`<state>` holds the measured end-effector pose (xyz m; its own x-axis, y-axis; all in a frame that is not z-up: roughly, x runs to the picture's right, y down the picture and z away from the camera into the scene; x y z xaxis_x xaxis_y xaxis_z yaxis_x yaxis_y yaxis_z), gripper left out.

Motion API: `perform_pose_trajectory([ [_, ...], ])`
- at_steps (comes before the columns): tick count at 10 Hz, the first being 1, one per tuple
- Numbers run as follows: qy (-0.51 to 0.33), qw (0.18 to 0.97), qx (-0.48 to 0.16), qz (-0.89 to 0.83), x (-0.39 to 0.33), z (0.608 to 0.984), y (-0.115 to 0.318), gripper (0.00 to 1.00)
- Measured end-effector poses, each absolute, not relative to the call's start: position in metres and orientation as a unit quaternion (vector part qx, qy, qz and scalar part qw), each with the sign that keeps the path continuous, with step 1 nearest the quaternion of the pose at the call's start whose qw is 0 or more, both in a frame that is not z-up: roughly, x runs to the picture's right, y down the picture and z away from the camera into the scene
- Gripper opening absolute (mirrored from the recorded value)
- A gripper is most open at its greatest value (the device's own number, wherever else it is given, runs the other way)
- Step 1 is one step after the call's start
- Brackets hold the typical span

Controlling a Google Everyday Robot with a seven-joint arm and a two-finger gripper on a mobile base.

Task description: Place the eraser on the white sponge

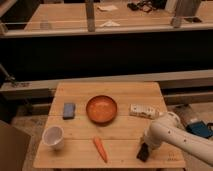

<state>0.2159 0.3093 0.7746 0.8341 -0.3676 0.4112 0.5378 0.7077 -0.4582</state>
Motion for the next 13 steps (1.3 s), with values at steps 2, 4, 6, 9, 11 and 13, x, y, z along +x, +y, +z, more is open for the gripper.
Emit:
perform_pose_trajectory([
  [2,-0.147,0.913,-0.289,-0.249,0.213,0.773,0.304,0.04],
  [4,-0.146,0.913,-0.284,-0.254,0.197,0.769,0.28,0.04],
  [6,-0.141,0.911,-0.287,-0.263,0.193,0.764,0.276,0.04],
  [9,-0.143,0.911,-0.278,-0.268,0.184,0.76,0.262,0.04],
  [11,-0.145,0.909,-0.27,-0.28,0.165,0.756,0.229,0.04],
  [13,-0.145,0.908,-0.268,-0.287,0.16,0.754,0.22,0.04],
])
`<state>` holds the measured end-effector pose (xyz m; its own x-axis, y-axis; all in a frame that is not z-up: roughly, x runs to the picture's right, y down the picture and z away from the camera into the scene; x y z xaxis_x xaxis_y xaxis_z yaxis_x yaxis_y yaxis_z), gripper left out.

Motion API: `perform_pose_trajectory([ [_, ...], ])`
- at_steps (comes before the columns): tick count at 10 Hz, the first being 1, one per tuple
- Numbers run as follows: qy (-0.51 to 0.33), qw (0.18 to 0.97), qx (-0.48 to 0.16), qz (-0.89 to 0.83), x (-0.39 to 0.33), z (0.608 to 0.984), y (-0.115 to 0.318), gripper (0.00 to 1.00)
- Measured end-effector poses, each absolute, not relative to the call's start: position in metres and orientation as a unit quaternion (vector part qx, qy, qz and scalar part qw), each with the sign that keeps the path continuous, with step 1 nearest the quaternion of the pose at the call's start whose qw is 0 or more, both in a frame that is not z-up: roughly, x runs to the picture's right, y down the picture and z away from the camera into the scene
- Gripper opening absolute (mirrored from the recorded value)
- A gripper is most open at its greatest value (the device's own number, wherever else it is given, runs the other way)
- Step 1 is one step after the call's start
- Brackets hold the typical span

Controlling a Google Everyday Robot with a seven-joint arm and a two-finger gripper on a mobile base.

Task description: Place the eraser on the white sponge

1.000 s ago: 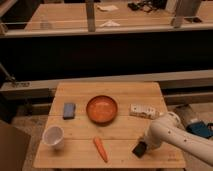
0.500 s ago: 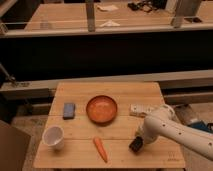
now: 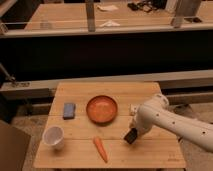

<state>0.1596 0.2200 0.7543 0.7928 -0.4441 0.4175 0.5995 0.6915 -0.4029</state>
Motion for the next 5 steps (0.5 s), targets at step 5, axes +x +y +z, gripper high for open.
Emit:
perform_pose_trajectory([
  [5,-0.141,0.903,-0.261,-0.31,0.119,0.758,0.185,0.04],
])
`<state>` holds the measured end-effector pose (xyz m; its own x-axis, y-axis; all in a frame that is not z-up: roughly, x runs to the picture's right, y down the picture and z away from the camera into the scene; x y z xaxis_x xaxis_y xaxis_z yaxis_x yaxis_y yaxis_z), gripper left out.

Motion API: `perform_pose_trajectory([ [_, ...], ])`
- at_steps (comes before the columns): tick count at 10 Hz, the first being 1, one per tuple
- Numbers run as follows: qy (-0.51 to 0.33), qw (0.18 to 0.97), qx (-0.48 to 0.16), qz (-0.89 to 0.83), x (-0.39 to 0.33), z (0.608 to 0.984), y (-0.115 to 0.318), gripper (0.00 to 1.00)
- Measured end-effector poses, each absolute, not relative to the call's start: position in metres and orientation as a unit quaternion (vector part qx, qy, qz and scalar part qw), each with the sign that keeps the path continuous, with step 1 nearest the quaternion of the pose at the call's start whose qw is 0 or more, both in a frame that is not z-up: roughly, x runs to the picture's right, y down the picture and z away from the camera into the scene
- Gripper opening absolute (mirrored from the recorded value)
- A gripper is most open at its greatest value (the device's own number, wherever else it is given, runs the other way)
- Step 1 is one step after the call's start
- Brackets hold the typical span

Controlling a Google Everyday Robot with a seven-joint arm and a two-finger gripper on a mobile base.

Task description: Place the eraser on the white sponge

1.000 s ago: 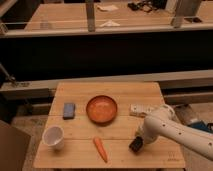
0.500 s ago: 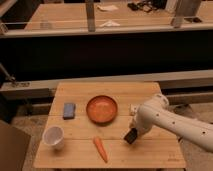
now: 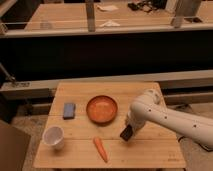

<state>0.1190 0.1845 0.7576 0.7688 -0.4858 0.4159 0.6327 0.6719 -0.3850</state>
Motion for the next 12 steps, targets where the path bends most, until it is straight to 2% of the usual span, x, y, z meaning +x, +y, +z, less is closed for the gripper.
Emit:
perform_pose_trajectory([
  [12,-0.126,0.89,-0.249,-0.362,0.039,0.785,0.138,0.04],
])
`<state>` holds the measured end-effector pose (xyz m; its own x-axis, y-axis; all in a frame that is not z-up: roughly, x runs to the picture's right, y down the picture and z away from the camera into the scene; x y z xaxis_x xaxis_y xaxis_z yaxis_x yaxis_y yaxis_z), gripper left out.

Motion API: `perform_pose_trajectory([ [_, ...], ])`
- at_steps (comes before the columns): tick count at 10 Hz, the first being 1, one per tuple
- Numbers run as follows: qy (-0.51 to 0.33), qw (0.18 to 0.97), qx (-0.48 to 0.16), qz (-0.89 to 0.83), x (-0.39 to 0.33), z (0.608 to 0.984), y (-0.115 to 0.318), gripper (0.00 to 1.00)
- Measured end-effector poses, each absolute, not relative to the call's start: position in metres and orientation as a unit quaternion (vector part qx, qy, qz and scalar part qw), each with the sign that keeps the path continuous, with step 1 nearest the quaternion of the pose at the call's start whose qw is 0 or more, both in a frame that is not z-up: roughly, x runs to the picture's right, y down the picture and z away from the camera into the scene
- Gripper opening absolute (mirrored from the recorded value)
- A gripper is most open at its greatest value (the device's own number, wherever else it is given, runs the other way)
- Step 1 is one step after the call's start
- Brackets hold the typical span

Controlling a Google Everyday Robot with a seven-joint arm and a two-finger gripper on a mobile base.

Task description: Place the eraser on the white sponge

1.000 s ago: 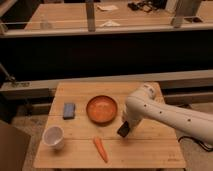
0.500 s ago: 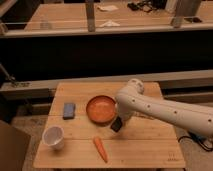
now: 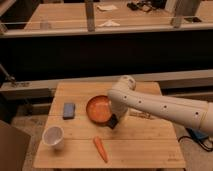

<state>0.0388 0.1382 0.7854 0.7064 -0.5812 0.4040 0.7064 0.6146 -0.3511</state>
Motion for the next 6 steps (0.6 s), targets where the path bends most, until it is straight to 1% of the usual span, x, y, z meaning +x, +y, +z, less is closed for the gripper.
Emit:
perform_pose_trajectory([
  [1,-0.127,0.887,-0.246,-0.369,0.023,0.789,0.133,0.04],
  [4,-0.12,0.883,-0.247,-0.38,0.02,0.796,0.13,0.04],
  [6,-0.122,0.88,-0.242,-0.39,0.002,0.8,0.125,0.04],
])
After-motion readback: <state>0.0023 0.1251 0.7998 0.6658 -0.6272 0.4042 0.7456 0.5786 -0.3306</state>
